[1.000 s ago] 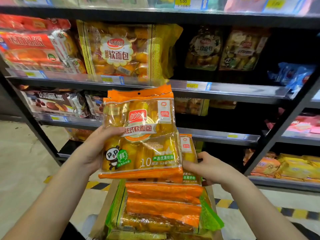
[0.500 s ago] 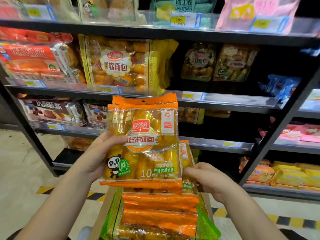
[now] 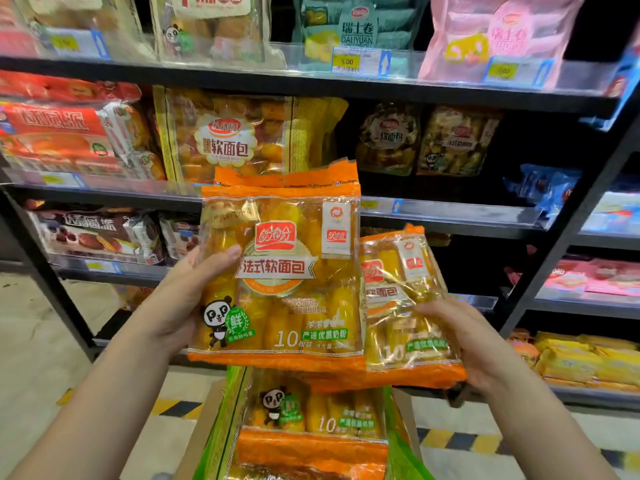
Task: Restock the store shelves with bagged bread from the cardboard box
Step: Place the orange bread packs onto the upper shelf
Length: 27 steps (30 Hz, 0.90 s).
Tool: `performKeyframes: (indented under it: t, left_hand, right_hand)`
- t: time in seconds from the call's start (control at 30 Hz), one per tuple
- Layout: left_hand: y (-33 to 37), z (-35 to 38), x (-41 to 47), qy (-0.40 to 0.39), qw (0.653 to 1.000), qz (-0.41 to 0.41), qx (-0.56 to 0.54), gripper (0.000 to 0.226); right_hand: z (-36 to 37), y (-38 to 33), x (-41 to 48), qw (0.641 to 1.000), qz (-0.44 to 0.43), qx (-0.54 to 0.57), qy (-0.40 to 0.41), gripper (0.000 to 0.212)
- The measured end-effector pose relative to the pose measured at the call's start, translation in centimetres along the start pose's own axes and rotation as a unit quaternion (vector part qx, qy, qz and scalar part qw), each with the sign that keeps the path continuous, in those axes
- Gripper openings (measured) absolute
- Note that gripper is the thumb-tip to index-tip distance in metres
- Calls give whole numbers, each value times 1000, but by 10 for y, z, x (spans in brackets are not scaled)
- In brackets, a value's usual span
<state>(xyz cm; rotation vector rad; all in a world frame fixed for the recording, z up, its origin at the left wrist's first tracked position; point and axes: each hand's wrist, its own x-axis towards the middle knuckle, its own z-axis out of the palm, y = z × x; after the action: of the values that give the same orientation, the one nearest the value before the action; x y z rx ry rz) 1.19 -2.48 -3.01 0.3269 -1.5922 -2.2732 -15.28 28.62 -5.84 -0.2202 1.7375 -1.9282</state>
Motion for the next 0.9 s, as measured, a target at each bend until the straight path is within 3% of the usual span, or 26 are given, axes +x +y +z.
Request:
performKeyframes:
  t: [0.13, 0.47, 0.67, 0.8, 0.9]
  left_hand:
    - [8, 5, 2, 16, 1000, 13, 6, 112]
    - [22, 21, 6, 20, 999, 32, 22, 107]
    - [28, 31, 19, 8, 995, 96, 37, 100]
    - [27, 32, 44, 10, 993, 112, 35, 71]
    - [26, 36, 66, 11, 991, 121, 49, 86]
  right_hand:
    - [-18, -12, -1, 996, -76, 48, 23, 39]
    - [-48, -46, -9, 976, -199, 81, 33, 46]
    - [-55, -68, 11, 975, -217, 35, 41, 42]
    - [-59, -85, 44, 974, -220, 29, 50, 43]
    - [-63, -97, 73, 976, -212, 28, 49, 44]
